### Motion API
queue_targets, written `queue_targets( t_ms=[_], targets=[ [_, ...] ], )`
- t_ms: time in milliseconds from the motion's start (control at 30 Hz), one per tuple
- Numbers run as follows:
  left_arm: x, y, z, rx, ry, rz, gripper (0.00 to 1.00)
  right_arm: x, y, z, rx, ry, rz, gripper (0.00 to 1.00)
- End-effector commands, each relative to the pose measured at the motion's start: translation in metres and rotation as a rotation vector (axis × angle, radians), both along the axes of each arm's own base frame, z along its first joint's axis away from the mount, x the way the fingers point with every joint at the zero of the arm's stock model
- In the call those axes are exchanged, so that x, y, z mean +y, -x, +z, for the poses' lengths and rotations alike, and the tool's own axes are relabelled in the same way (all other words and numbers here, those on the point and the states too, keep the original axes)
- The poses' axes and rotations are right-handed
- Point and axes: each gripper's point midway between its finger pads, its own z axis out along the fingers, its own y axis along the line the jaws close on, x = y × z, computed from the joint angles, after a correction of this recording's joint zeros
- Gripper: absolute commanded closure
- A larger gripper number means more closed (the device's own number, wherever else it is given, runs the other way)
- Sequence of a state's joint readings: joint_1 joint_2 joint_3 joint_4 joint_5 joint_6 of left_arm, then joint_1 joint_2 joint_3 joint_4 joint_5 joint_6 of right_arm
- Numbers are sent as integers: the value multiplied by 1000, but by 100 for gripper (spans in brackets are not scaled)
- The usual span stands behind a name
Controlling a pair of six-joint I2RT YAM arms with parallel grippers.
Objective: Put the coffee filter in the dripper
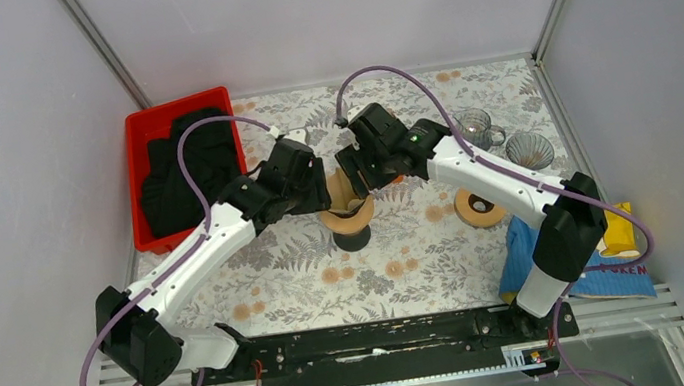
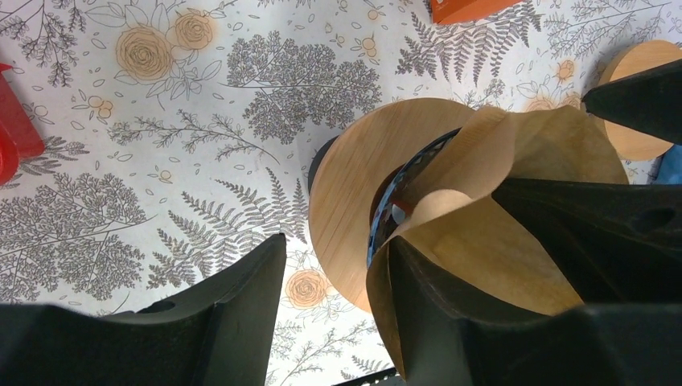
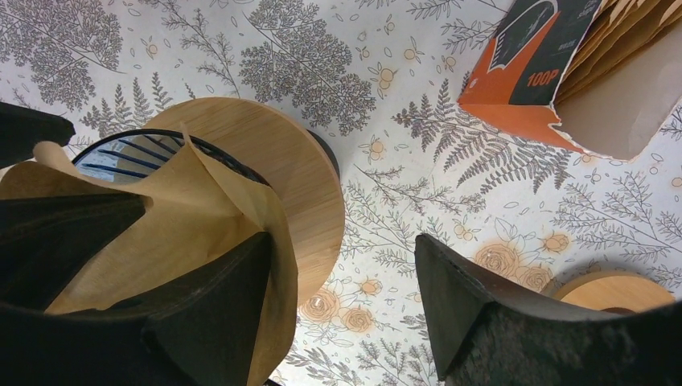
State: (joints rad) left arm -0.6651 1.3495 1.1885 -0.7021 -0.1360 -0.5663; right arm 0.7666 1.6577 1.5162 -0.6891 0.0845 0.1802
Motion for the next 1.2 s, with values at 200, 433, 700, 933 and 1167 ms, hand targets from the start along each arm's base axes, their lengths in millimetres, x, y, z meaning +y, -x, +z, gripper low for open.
queue_targets(
  t_ms=[200, 433, 700, 933, 1167],
  targets=[
    [-3, -5, -4, -9, 14, -10, 44, 2, -3, 8, -17, -30, 12, 27],
    [-5, -7, 11, -42, 41, -8, 42, 7, -2, 32, -54, -89, 28, 26],
    [-8, -8, 21, -60, 63, -16, 39, 12, 0, 50, -80, -140, 43, 21],
    [-9, -9, 32, -82, 84, -16, 36, 15, 1, 61, -99, -176, 55, 20],
    [-8, -9, 43, -108, 100, -11, 32, 18, 2, 68, -115, -203, 65, 18]
  ],
)
